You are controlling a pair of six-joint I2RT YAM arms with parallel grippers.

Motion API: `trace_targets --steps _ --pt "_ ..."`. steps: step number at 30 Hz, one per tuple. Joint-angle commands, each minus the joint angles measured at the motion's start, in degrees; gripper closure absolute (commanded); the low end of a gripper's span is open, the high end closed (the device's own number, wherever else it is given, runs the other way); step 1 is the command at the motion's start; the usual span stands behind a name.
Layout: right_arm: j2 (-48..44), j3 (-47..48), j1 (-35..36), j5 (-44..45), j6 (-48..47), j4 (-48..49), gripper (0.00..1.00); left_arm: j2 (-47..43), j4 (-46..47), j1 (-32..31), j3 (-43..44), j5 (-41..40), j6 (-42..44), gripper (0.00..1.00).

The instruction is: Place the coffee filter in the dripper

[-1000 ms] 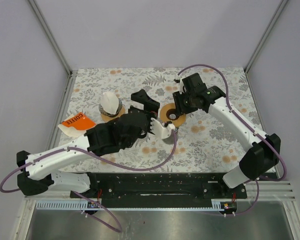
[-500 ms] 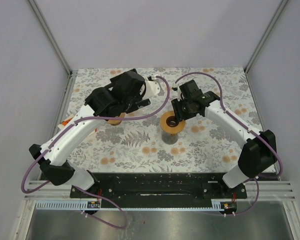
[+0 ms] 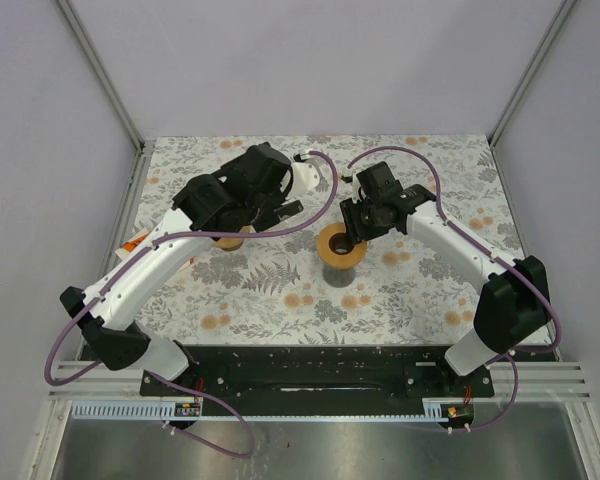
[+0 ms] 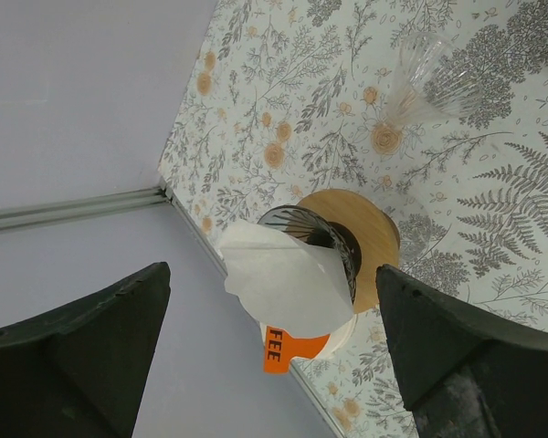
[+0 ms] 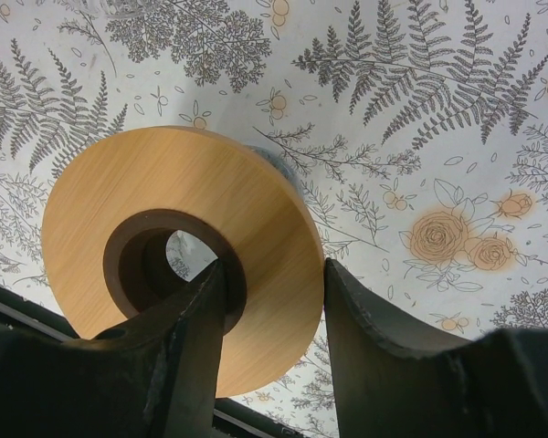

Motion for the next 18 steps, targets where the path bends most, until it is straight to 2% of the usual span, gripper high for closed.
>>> trace_targets --steps 1,7,10,13,18 --pt "0.42 -0.22 0.3 -1.52 -0.34 2.16 0.97 0.59 0.26 0.38 1.07 1.4 -2.88 0.01" --pt "-0.02 0.48 0.31 -2.49 -0.6 0.67 0.51 3.31 -1.23 0.47 3.97 4.55 -7.62 0.01" --pt "-0.72 1.79 0.3 -2.93 -0.77 -0.38 0.42 5.77 -1.24 0.73 6.25 7.89 -11.31 0.01" --pt "-1.42 3.9 0.22 -3.81 -1.39 -1.79 0.38 9.02 -0.89 0.99 8.19 11.32 -14.74 0.01" --pt "-3.53 6.63 0.3 -3.73 -2.01 -3.55 0.23 14.2 4.2 3.97 9.34 15.19 -19.48 0.04"
